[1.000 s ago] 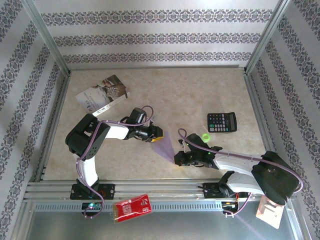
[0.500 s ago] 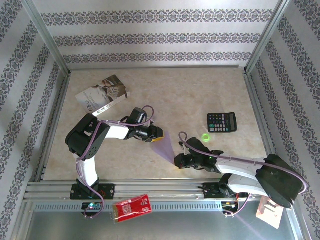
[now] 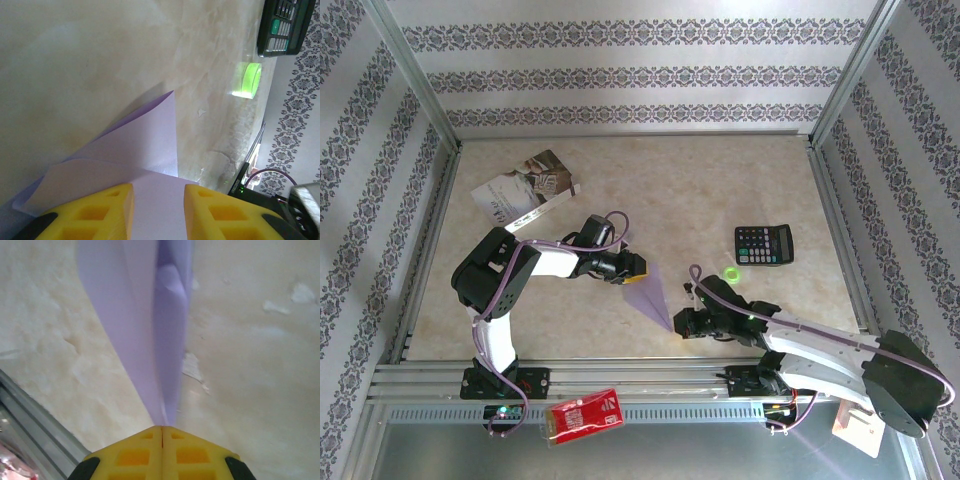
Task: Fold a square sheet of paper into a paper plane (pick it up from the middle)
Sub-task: Fourth fold the wing at the center of the table.
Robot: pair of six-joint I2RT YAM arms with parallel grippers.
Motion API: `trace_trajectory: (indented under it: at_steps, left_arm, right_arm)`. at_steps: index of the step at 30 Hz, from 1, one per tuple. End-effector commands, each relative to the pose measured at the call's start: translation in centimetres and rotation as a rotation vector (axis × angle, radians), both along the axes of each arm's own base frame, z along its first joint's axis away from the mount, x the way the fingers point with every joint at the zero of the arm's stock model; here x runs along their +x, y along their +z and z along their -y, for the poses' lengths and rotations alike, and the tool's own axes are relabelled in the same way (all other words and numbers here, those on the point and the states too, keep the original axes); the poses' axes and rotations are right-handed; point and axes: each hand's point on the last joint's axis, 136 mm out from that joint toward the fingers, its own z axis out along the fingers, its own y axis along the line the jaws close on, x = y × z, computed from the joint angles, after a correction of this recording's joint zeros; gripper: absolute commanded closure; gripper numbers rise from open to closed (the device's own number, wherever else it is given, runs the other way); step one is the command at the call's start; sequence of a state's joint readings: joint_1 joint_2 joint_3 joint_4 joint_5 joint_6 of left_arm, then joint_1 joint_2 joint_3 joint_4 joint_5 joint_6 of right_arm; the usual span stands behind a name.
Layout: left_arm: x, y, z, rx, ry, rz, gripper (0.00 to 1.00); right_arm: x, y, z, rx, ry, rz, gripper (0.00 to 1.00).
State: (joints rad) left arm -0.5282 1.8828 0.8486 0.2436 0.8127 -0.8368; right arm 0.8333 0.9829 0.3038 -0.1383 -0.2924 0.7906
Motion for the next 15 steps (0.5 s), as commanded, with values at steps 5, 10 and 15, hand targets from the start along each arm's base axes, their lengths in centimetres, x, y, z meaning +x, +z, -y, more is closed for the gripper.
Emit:
trace_trajectory:
  at_steps: [5, 10, 15]
  left_arm:
    - [-1.4, -5.0, -2.7, 0.166, 0.034, -0.086, 0.68]
    - [-1.4, -4.9, -2.7, 0.166, 0.032, -0.086, 0.68]
    - [-1.4, -4.9, -2.6, 0.168, 0.028, -0.086, 0.68]
  right_arm:
    - [2.0, 1.9, -2.6, 0.037, 0.022, 0.012, 0.98]
    - [2.5, 0.5, -3.1, 0.013, 0.040, -0.017, 0.98]
    - [2.2, -1.4, -2.6, -0.022, 0.047, -0.056, 0.99]
